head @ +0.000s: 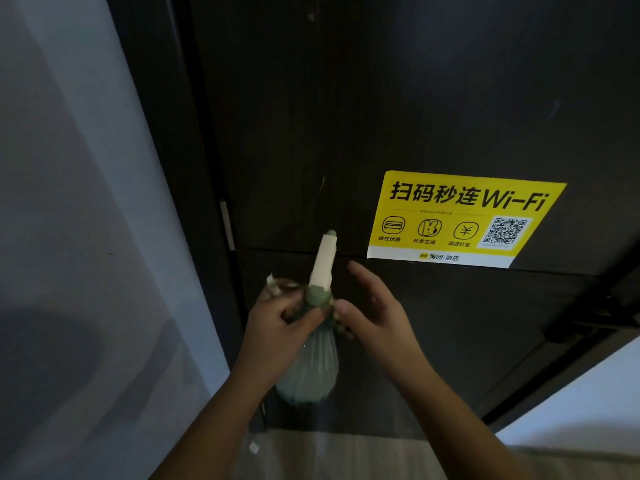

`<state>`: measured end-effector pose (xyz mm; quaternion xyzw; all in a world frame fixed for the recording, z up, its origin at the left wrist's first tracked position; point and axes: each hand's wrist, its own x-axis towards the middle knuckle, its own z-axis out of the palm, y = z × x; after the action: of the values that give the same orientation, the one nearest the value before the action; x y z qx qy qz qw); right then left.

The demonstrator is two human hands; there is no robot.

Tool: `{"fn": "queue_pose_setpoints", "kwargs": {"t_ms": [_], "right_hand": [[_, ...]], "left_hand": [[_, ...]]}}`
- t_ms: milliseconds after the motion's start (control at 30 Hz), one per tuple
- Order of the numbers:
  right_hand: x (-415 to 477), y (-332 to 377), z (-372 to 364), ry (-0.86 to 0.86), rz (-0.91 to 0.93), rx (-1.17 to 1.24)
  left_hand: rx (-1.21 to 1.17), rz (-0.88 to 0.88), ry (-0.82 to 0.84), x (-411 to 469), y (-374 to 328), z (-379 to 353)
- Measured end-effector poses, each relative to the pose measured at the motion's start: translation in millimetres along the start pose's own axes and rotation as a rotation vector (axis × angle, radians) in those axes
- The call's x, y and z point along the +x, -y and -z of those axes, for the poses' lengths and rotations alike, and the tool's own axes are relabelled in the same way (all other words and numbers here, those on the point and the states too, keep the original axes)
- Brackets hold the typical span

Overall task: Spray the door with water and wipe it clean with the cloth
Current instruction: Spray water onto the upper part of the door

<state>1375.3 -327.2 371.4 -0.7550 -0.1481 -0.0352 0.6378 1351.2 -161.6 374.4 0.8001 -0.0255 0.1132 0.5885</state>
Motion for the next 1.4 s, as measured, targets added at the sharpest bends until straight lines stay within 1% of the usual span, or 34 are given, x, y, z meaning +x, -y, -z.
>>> {"fn": "queue_pose_setpoints", "kwargs": {"t_ms": [67, 133, 233, 367, 433, 500, 567, 600, 633, 667, 733, 767, 800, 833, 867, 900, 933, 967, 1033, 1133, 1200, 1300, 1400], "right_hand": [[6.3, 9.3, 4.9, 0.023, 0.057, -0.050], [9.6, 15.6, 10.8, 0.022, 0.078, -0.028], [12.0, 18.7, 21.8, 0.035, 0.131, -0.066], [12.7, 28.0, 36.6, 0.158, 0.202, -0.103], [14.0, 30.8, 45.3, 0.189, 0.253, -0.152], [16.2, 34.4, 56.1, 0.195, 0.275, -0.165], [19.8, 40.0, 69.7, 0.189, 0.272, -0.122], [21.8, 43.9, 76.2, 0.189, 0.276, -0.093], [23.6, 48.2, 82.2, 0.198, 0.282, -0.051], [25.3, 53.6, 87.1, 0.214, 0.280, 0.015], [29.9, 61.6, 92.9, 0.223, 0.277, 0.121], [32.5, 64.0, 93.7, 0.209, 0.276, 0.143], [34.5, 65.3, 92.9, 0.187, 0.272, 0.162], [36.4, 65.9, 91.2, 0.162, 0.269, 0.179], [38.2, 66.3, 89.3, 0.138, 0.265, 0.191], [40.0, 67.5, 87.3, 0.109, 0.264, 0.200], [41.2, 69.2, 86.0, 0.077, 0.267, 0.213], [43.4, 70.4, 85.2, 0.044, 0.265, 0.230], [46.1, 73.4, 85.2, -0.012, 0.258, 0.266], [52.0, 81.6, 84.0, -0.116, 0.221, 0.195], [61.3, 93.3, 79.6, -0.161, 0.213, 0.220], [80.1, 125.9, 71.6, -0.146, 0.226, 0.348], [97.9, 166.4, 61.4, -0.072, 0.266, 0.335]], "left_hand": [[0.076, -0.080, -0.024, 4.0, -6.0, -7.3], [0.137, -0.158, -0.032, 6.8, -12.1, -12.9], [0.188, -0.195, -0.016, 7.5, -20.0, -17.6], [0.186, -0.245, 0.001, 3.2, -32.2, -28.6], [0.160, -0.249, -0.005, 0.1, -35.9, -33.9], [0.144, -0.235, -0.060, -2.6, -30.5, -35.9], [0.134, -0.184, -0.133, -2.7, -19.0, -35.8], [0.156, -0.106, -0.157, -2.6, -11.1, -36.2], [0.160, 0.006, -0.144, -4.5, -9.2, -37.7], [0.079, 0.176, -0.110, -6.0, -2.5, -39.6], [-0.284, 0.486, 0.012, -11.6, 1.2, -47.9], [-0.400, 0.549, 0.071, -14.7, 2.5, -53.6], [-0.516, 0.567, 0.121, -16.0, 1.8, -60.0], [-0.650, 0.599, 0.143, -16.5, -0.5, -68.0], [-0.857, 0.664, 0.144, -14.7, -4.3, -74.6], [-1.012, 0.716, 0.147, -11.9, -10.3, -79.9], [-1.075, 0.721, 0.137, -9.6, -17.9, -83.4], [-1.066, 0.686, 0.138, -7.2, -26.0, -86.8], [-1.028, 0.600, 0.082, -2.4, -31.8, -87.2], [-0.984, 0.515, 0.013, 6.8, -36.9, -78.5], [-0.968, 0.477, 0.013, 16.9, -43.7, -68.5], [-0.985, 0.395, 0.050, 38.1, -60.7, -46.9], [-0.902, 0.298, 0.083, 57.2, -85.9, -16.5]]}}
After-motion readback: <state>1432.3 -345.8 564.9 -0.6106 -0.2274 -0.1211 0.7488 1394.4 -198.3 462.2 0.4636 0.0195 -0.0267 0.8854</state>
